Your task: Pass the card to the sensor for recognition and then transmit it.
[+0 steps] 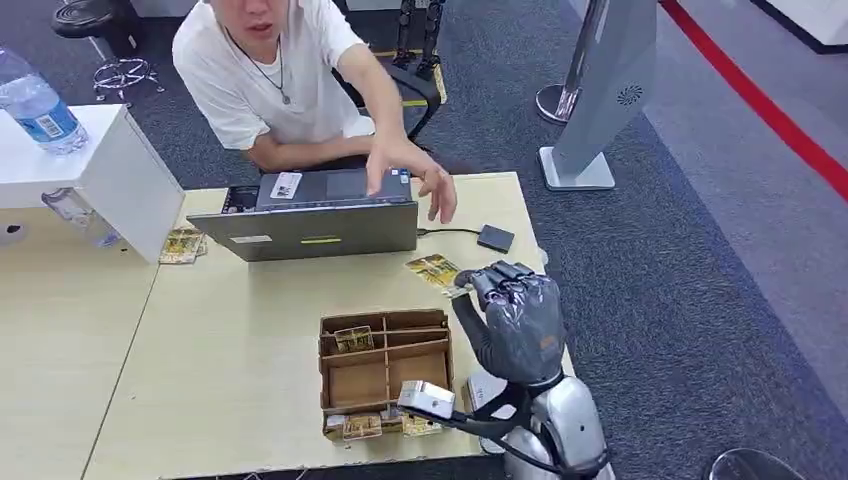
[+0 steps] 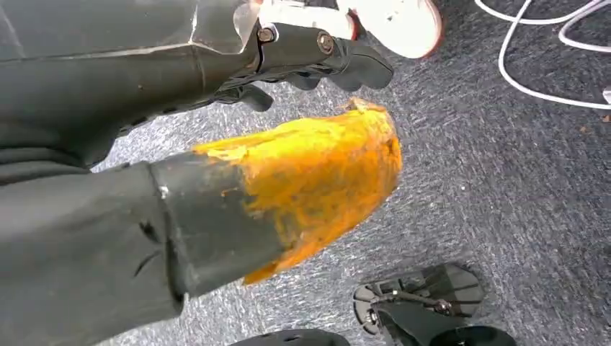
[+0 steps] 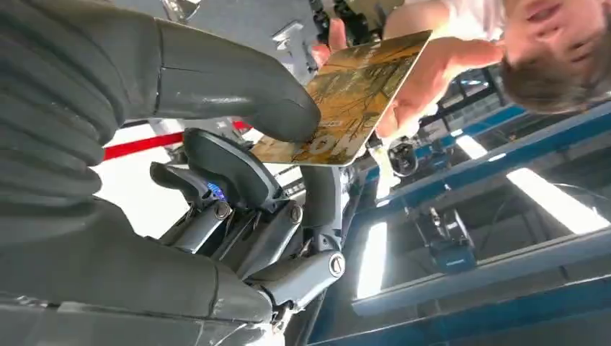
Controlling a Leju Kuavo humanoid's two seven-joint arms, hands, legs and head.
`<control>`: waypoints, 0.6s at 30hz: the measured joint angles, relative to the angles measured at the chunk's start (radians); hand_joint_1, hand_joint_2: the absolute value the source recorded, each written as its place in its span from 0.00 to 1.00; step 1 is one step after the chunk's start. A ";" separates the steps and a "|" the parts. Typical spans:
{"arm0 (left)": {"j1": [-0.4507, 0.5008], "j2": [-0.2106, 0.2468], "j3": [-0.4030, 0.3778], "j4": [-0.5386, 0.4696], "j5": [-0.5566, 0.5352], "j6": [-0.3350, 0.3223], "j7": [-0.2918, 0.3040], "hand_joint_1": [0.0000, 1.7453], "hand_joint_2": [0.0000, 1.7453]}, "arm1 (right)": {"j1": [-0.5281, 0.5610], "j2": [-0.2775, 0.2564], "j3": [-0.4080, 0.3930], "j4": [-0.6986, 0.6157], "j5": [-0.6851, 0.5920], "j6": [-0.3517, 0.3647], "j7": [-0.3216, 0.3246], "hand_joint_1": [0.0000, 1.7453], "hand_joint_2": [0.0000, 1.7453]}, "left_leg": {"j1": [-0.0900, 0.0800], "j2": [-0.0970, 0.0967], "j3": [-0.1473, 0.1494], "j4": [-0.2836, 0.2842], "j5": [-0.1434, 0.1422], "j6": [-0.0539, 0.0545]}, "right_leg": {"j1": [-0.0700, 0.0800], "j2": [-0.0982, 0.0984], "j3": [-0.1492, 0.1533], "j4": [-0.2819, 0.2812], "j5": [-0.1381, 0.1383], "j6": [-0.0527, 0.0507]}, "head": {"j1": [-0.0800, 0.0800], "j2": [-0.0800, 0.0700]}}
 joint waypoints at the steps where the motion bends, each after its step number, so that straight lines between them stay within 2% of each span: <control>1: 0.000 0.000 0.000 0.000 -0.001 0.000 0.000 0.00 0.00 | -0.009 0.001 -0.004 0.007 0.000 0.000 0.003 1.00 1.00 | 0.000 0.000 0.000 0.000 0.000 0.000 | 0.000 0.000 0.000 0.000 0.000 0.000 | 0.000 0.000; 10: -0.001 0.000 -0.009 0.000 -0.013 -0.003 -0.002 0.00 0.00 | -0.133 0.011 -0.022 0.126 0.020 0.000 0.082 1.00 1.00 | 0.000 0.000 0.000 0.000 0.002 0.000 | 0.000 0.000 0.000 0.000 0.002 -0.001 | -0.001 0.000; 18: -0.001 -0.002 -0.019 0.000 -0.015 -0.006 0.000 0.00 0.00 | -0.188 0.019 -0.028 0.209 0.039 0.000 0.129 1.00 1.00 | 0.000 0.000 0.000 0.000 0.002 0.000 | 0.000 0.000 0.000 0.000 0.002 -0.001 | 0.000 0.000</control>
